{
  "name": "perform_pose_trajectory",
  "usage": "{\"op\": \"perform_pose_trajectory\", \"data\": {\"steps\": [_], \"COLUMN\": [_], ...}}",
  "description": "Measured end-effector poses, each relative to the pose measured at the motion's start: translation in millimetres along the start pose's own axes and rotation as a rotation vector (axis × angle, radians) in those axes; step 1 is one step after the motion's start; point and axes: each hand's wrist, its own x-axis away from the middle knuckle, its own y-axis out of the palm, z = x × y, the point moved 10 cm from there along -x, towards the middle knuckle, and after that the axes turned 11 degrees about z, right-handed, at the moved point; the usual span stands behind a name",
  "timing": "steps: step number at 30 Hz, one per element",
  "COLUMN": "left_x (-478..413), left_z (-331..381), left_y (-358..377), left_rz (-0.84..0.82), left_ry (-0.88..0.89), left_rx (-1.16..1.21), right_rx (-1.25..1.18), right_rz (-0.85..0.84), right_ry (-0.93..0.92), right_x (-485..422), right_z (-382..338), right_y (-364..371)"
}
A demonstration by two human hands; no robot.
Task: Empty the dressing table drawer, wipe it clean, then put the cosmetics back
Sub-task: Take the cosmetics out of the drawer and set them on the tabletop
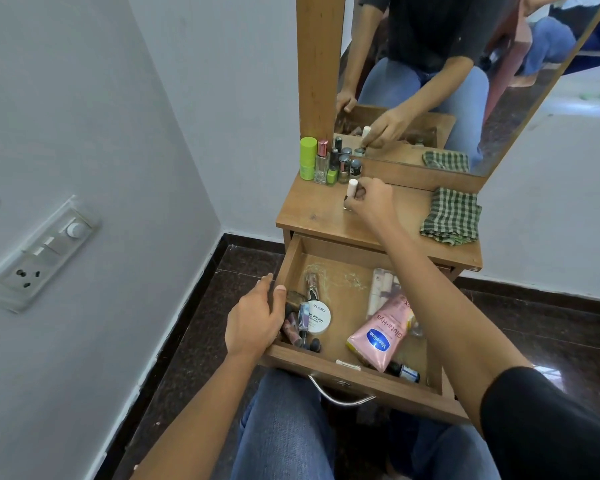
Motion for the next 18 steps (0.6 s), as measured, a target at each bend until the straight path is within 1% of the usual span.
{"op": "perform_pose_trajectory", "data": {"steps": [2, 4, 10, 13, 18], "left_x": [-0.3, -0.4, -0.8, -0.6, -0.9], "left_z": [-0.2, -1.2, -1.7, -1.5, -1.4], "left_y": [0.4, 1.1, 2.7, 2.5, 2.4], "left_rz": [0.0, -0.003, -0.004, 0.001, 0.003], "left_ry": [0.001, -0.008, -0.005, -0.001, -0.001], "left_rx": [0.001, 0.005, -0.005, 0.001, 0.009], "right_rx": [-0.193, -0.314, -0.351, -0.336, -0.291], "right_rz": [0.059, 0.098, 0.181, 0.206, 0.23], "right_ry": [0.08, 0.142, 0.196, 0.236, 0.238], "right_x": [5.0, 11.0, 1.0, -6.6, -12.6], "right_z": [10.9, 21.3, 18.7, 23.4, 26.1], "right_y": [4.5, 11.8, 18.2, 21.8, 23.2]}}
